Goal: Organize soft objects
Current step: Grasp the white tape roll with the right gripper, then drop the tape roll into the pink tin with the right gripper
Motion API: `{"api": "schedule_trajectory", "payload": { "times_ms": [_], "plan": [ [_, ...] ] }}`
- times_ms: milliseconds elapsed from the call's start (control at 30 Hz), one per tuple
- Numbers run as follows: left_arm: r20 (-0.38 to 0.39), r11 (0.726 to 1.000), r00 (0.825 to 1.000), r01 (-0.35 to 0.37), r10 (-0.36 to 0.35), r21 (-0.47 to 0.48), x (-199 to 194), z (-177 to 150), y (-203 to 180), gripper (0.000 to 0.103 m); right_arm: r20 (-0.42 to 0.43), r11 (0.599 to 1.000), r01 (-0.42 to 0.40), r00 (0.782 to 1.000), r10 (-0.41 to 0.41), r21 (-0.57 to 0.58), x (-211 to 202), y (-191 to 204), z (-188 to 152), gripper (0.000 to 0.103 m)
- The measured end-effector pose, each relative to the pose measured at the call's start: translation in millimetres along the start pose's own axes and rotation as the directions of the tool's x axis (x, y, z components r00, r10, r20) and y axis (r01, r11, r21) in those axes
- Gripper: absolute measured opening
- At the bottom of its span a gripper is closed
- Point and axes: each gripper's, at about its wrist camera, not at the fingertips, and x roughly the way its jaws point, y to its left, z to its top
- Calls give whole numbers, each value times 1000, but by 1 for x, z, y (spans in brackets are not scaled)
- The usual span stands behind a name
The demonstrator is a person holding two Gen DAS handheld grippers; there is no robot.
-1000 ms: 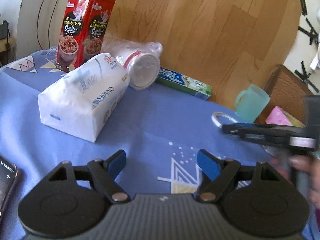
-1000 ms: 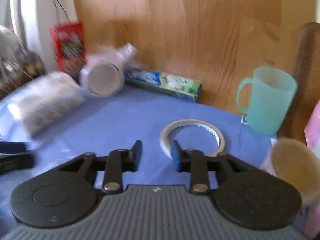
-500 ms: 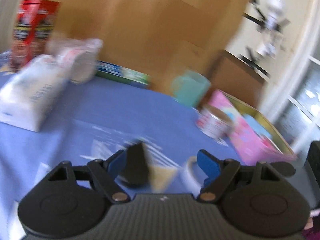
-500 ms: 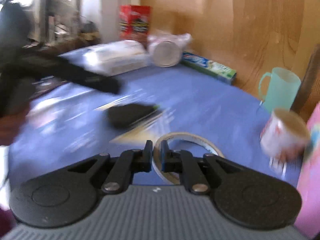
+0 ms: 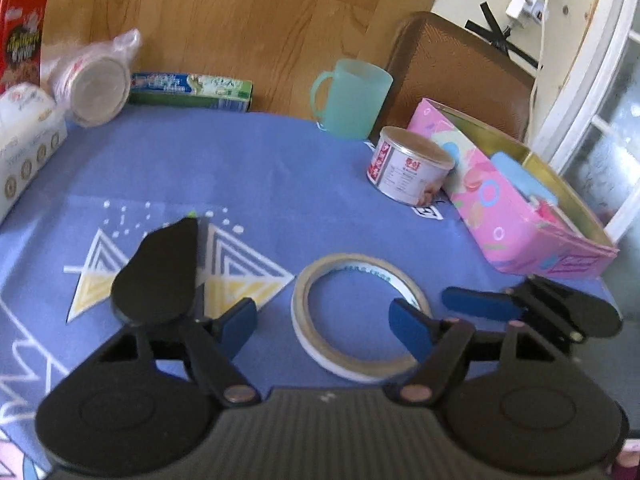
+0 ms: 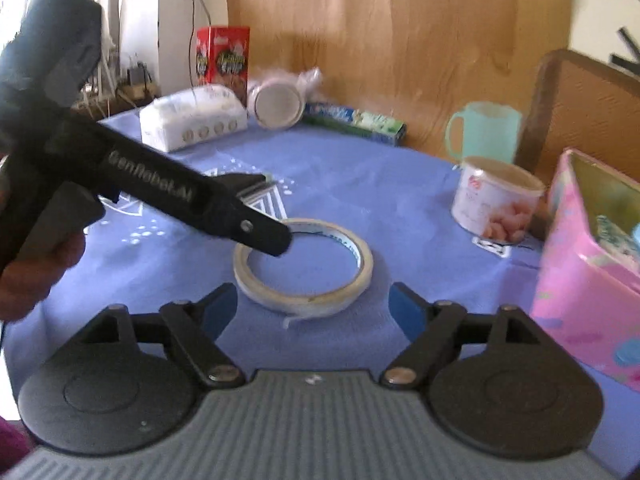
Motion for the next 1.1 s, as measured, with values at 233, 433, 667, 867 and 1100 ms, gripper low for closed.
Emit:
{"api": "schedule_trajectory", "payload": {
  "times_ms": [233, 433, 667, 867, 1100],
  "plan": [
    [-5, 999, 999, 33, -33, -20, -7, 7, -8, 58, 90, 1000, -14, 996, 14, 7, -16, 5, -8, 76],
    [58, 990, 989, 129, -133, 64, -21, 40, -55, 58, 250, 992, 125, 960, -127, 24, -66, -10, -9, 76],
    [95, 930, 948, 272, -302, 247, 4, 88, -161, 72, 336, 929, 345, 866, -371, 136, -122, -78, -11, 76],
    [71, 933, 956, 261, -286, 248, 34, 98, -193, 84, 209, 787, 587, 759, -617, 193, -93, -144, -22, 86],
    [142, 962, 971, 161, -195, 221, -9, 67, -128, 86, 266, 806, 458, 779, -567, 376, -116, -153, -41, 80]
  ]
}}
